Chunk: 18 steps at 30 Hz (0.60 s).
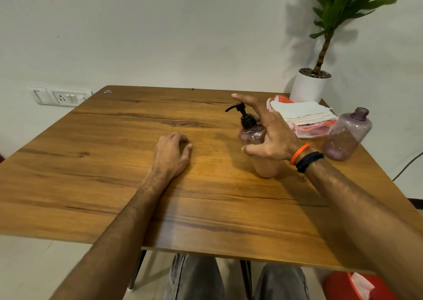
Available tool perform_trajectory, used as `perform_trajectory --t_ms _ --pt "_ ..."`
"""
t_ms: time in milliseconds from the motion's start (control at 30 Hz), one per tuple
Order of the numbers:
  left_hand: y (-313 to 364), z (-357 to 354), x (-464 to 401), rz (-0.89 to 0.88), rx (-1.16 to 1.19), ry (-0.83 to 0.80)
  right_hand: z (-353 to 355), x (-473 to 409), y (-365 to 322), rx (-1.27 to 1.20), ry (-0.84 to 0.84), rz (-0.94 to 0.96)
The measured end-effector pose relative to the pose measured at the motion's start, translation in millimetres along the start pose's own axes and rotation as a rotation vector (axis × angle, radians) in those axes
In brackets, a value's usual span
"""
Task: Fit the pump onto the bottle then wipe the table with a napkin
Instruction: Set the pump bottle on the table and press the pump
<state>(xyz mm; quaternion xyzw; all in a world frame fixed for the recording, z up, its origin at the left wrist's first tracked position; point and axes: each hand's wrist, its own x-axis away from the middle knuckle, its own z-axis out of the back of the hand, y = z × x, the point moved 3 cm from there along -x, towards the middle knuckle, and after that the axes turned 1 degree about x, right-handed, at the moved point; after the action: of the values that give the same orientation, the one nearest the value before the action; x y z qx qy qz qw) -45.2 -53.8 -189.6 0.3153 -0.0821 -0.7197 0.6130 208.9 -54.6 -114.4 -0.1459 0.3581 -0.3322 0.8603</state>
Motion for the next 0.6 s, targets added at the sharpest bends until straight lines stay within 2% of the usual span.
perform_trajectory --t_ms 267,600 --pt "2 0 1 -0.001 -0.005 0.039 -10 -10 9 -0.078 0.260 -0.103" --pt "3 -1 0 -0.008 -0.014 0.064 -20 -9 10 -0.114 0.296 -0.276"
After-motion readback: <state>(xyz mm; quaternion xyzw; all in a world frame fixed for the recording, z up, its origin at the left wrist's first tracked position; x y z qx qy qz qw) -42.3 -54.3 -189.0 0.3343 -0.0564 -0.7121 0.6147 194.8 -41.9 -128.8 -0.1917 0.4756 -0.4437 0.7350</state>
